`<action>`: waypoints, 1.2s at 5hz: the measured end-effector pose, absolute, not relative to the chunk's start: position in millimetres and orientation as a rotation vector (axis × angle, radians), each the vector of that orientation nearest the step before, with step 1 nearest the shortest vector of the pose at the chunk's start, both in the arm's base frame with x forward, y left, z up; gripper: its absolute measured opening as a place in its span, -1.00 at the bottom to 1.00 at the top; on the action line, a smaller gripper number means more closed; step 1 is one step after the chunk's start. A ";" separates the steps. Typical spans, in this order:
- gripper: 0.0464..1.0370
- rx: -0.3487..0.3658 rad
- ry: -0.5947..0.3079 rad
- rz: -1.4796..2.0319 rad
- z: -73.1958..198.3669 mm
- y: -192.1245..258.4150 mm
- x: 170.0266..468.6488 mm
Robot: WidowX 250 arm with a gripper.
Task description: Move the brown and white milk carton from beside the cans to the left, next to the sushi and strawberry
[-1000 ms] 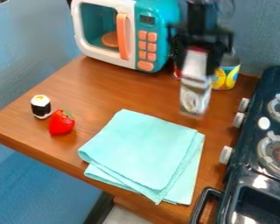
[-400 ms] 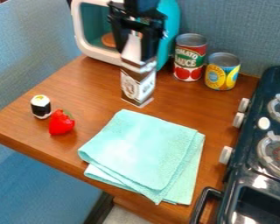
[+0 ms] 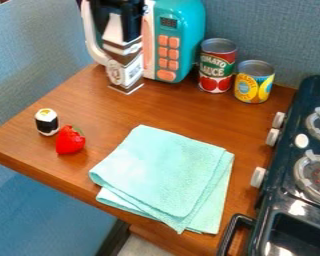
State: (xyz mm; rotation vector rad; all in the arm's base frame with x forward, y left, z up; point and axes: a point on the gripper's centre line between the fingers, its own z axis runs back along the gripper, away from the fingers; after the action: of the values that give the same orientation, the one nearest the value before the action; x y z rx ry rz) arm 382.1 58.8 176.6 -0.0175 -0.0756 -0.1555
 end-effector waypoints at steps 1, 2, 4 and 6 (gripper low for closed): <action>0.55 0.017 -0.030 -0.167 170.4 75.1 383.5; 0.55 0.014 -0.028 -0.138 153.7 83.5 381.1; 0.55 0.001 -0.009 -0.060 127.9 113.9 376.4; 0.55 0.003 0.004 -0.033 110.0 130.0 381.4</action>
State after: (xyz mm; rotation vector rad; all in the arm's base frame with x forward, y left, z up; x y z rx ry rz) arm 381.4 130.0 110.0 0.0032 0.0044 -0.0330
